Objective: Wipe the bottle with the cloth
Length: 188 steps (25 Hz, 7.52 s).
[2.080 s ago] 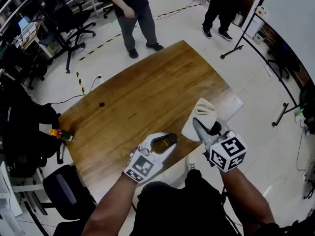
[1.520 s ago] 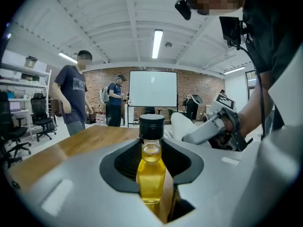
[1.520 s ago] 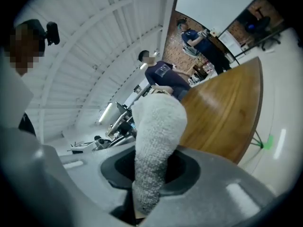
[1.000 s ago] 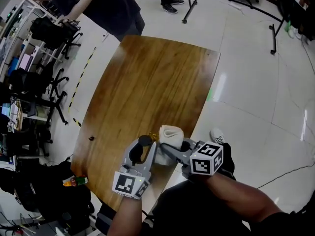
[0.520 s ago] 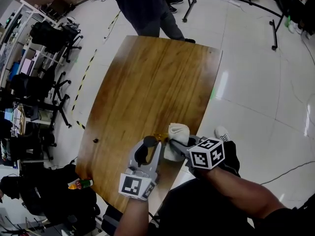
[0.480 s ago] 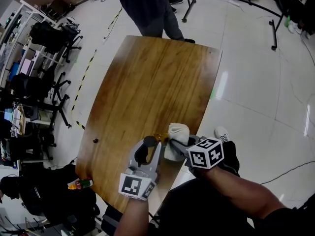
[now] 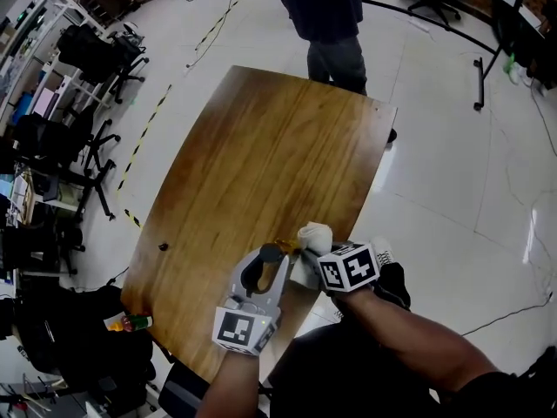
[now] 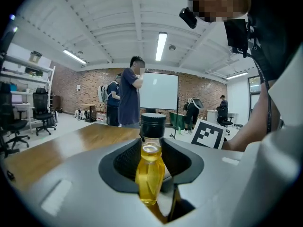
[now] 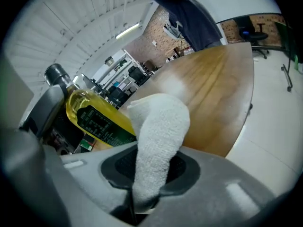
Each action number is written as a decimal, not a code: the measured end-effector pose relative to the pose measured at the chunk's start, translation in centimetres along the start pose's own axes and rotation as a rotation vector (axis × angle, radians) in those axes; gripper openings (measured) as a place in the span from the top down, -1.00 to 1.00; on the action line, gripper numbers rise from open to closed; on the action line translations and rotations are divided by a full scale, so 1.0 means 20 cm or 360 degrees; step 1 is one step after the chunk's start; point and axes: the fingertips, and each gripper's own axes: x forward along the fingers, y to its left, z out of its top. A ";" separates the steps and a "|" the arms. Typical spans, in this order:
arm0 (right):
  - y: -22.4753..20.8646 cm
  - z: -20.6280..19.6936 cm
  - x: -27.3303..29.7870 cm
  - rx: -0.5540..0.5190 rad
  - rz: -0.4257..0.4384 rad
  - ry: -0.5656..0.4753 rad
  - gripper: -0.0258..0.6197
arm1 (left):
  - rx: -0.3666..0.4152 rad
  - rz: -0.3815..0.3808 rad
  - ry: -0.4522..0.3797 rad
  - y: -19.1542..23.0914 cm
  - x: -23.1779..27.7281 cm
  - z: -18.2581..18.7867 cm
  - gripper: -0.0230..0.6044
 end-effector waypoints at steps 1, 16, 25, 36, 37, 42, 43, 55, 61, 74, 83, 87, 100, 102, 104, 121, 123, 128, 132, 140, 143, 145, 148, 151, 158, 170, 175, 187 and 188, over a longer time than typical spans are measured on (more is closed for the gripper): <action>0.00 0.00 -0.01 -0.0009 0.0007 0.0021 0.69 | -0.0003 -0.0003 -0.0008 0.00 0.00 0.00 0.45; 0.11 0.76 -0.52 0.0906 0.1013 -0.0624 0.69 | 0.0017 0.0030 -0.0046 -0.04 -0.02 0.02 0.45; 0.31 0.63 -0.23 0.0716 0.0986 -0.0267 0.69 | 0.0062 0.0050 0.0035 -0.05 -0.02 0.00 0.46; 0.20 0.48 -0.06 -0.0197 0.0624 -0.0009 0.69 | 0.0054 0.0090 -0.0027 -0.04 -0.01 0.02 0.45; 0.17 0.45 -0.03 -0.0262 0.0585 0.0020 0.69 | 0.0057 0.0091 -0.0038 -0.04 -0.01 0.02 0.45; 0.09 0.36 0.03 -0.0846 0.0318 0.0176 0.69 | 0.0053 0.0094 -0.0070 -0.04 -0.01 0.05 0.45; 0.09 0.35 0.04 -0.0971 0.0281 0.0208 0.69 | 0.0047 0.0097 -0.0074 -0.04 -0.01 0.05 0.45; 0.11 0.41 0.07 -0.1417 0.0493 0.0476 0.69 | 0.0015 0.0110 -0.0144 -0.05 0.02 0.09 0.45; 0.44 0.82 0.04 -0.0624 0.1007 0.0521 0.69 | 0.0022 0.0111 -0.0146 -0.05 0.01 0.10 0.45; 0.72 0.38 0.09 -0.0665 0.1348 0.1504 0.69 | 0.0058 0.0126 -0.0140 -0.06 0.02 0.10 0.46; 0.61 0.18 0.17 -0.1211 0.1491 0.1624 0.69 | 0.0066 0.0137 -0.0149 -0.05 0.01 0.09 0.46; 0.51 0.11 0.25 -0.1624 0.1403 0.1561 0.69 | 0.0073 0.0129 -0.0158 -0.05 0.01 0.09 0.46; 0.43 0.05 0.33 -0.2043 0.1279 0.1460 0.69 | 0.0099 0.0104 -0.0135 -0.05 0.02 0.07 0.46; 0.42 0.06 0.34 -0.1939 0.1276 0.1459 0.69 | 0.0100 0.0102 -0.0131 -0.05 0.02 0.07 0.46; 0.46 0.13 0.36 -0.1660 0.1297 0.1405 0.69 | 0.0087 0.0096 -0.0123 -0.05 0.02 0.07 0.46; 0.44 0.98 0.01 -0.0757 0.1186 0.0489 0.69 | -0.0286 0.0586 0.0036 -0.04 -0.25 -0.03 0.05; 0.46 0.99 -0.05 -0.0711 0.1242 0.0445 0.69 | -0.0392 0.0789 -0.0042 -0.02 -0.35 0.00 0.20; 0.43 1.06 -0.23 -0.0658 0.1200 0.0178 0.69 | -0.0568 0.1206 -0.0057 0.03 -0.56 -0.03 0.87; 0.31 1.02 -0.46 -0.0618 0.1064 0.0014 0.69 | -0.0903 0.1318 -0.0112 0.00 -0.64 -0.13 0.87; 0.17 0.52 -1.10 -0.0518 0.0857 -0.0048 0.67 | -0.0914 0.1186 -0.0128 -0.45 -0.84 -0.03 0.87; 0.17 0.40 -1.29 -0.0605 0.0823 -0.0075 0.68 | -0.0923 0.1137 -0.0220 -0.58 -0.86 0.03 0.87; 0.18 0.32 -1.41 -0.0658 0.0819 -0.0075 0.68 | -0.0942 0.1108 -0.0264 -0.67 -0.87 0.05 0.87; 0.20 0.22 -1.55 -0.0785 0.0831 -0.0068 0.68 | -0.0913 0.1084 -0.0298 -0.79 -0.88 0.08 0.87; 0.20 0.17 -1.60 -0.0854 0.0842 -0.0055 0.68 | -0.0878 0.1116 -0.0311 -0.86 -0.90 0.09 0.87; 0.16 0.18 -1.63 -0.0912 0.0927 0.0062 0.68 | -0.0907 0.1323 -0.0393 -0.93 -0.94 0.11 0.87; 0.06 0.29 -1.60 -0.1022 0.1040 0.0155 0.70 | -0.0901 0.1431 -0.0314 -1.02 -0.79 0.10 0.87; 0.05 0.30 -1.58 -0.0992 0.1051 0.0157 0.70 | -0.0840 0.1452 -0.0277 -0.99 -0.79 0.15 0.87; 0.05 0.34 -1.55 -0.0999 0.1007 0.0123 0.70 | -0.0779 0.1401 -0.0227 -0.93 -0.79 0.18 0.87; 0.05 0.34 -1.55 -0.1003 0.1004 0.0125 0.70 | -0.0771 0.1397 -0.0226 -0.92 -0.78 0.18 0.87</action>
